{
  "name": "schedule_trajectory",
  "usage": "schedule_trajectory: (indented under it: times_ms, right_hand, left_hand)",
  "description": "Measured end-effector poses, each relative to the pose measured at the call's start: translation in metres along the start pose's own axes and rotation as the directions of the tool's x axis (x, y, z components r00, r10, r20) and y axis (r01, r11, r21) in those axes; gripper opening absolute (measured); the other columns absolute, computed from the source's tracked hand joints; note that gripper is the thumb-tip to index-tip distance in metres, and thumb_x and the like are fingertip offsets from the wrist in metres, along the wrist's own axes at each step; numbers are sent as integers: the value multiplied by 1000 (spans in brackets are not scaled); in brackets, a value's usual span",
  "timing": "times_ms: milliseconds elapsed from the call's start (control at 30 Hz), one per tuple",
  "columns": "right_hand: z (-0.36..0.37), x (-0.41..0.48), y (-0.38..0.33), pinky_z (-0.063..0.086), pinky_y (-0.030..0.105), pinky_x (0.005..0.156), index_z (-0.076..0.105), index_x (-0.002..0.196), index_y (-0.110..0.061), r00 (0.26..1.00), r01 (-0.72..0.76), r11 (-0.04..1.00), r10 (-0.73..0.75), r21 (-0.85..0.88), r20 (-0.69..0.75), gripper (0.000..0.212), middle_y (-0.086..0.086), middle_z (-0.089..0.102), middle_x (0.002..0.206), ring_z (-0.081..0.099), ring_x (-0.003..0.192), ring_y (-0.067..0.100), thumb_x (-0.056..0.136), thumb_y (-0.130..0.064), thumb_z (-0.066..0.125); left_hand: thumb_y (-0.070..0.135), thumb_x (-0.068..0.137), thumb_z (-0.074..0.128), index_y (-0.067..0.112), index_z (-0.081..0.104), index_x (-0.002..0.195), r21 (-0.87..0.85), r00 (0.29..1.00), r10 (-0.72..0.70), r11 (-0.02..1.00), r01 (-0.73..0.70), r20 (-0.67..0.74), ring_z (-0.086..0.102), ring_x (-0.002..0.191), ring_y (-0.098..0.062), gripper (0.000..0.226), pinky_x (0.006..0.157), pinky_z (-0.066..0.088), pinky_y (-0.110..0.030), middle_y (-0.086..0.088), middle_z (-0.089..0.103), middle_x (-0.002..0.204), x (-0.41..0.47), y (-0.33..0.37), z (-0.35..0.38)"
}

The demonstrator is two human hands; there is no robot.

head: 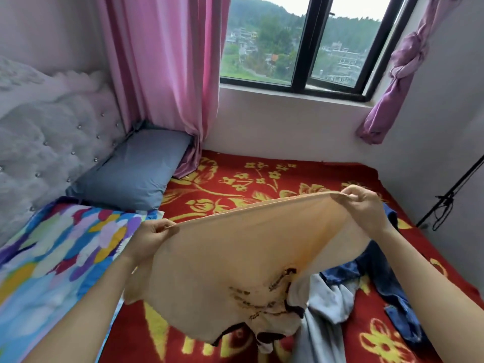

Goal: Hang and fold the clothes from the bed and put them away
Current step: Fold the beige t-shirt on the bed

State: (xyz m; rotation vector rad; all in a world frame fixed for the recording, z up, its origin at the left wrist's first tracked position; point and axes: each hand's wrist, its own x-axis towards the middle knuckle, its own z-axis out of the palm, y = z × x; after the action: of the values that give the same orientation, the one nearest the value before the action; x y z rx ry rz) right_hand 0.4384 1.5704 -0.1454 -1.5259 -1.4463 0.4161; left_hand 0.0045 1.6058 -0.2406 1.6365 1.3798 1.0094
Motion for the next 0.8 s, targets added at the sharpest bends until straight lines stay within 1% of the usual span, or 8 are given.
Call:
schedule_trajectory:
  times_ms: [67,200,333,433,533,633,700,800]
  right_hand:
    - [-5,-2,23,27,20,46,54,61,-1,997,56,985,-46,-163,62,34,-9,39,43,34,44,10,79,-22,73]
    - [-5,-18,66,27,29,49,34,49,-23,973,136,864,-25,-485,229,50,-10,35,44,32,43,8,77,-32,74]
    - [0,-38,108,26,32,54,30,50,-18,905,39,829,208,-558,372,55,-3,35,48,35,51,16,79,-38,72]
    - [4,-43,123,21,29,56,31,51,-19,708,-23,866,367,-500,603,51,-3,28,52,29,55,13,83,-33,68]
    - [7,-40,121,22,24,53,38,49,-23,416,-53,838,513,-543,751,44,-11,32,51,30,52,4,79,-33,69]
    - [16,-31,123,29,13,47,55,66,-32,171,234,647,708,-726,686,19,-17,48,60,46,61,0,77,-30,70]
    - [25,-17,127,31,14,48,63,87,-18,234,339,507,770,-792,594,12,-8,53,74,49,75,11,80,-25,68]
    - [38,23,118,40,21,61,69,97,-11,642,81,545,612,-834,462,17,2,62,85,58,85,17,85,-16,57]
  left_hand:
    - [24,91,60,23,71,74,11,1000,-26,1000,26,11,58,63,-5,20,57,44,-21,7,66,64,-2,-2,4]
    - [29,88,64,25,65,66,298,996,-36,955,11,78,47,49,0,23,55,37,-22,14,54,50,-13,-18,10]
    - [24,74,79,32,64,65,407,909,-201,912,38,366,41,49,-2,19,55,33,-17,11,48,45,-26,-32,12]
    - [30,69,81,37,62,74,470,776,-314,882,25,547,43,46,2,21,51,31,-12,17,46,44,-35,-42,18]
    - [34,66,80,39,62,73,481,685,-409,871,97,603,44,51,4,20,52,32,-10,18,46,51,-37,-56,14]
    - [14,69,76,24,72,72,313,737,-388,917,247,553,46,55,-1,11,54,34,-12,13,50,55,-37,-64,5]
    - [2,72,71,15,72,67,308,817,-369,919,248,443,49,60,-7,15,56,36,-12,2,52,61,-26,-67,7]
    - [-15,75,61,7,69,67,313,940,-309,915,253,144,54,66,-13,24,55,39,-8,-4,60,65,19,-52,16]
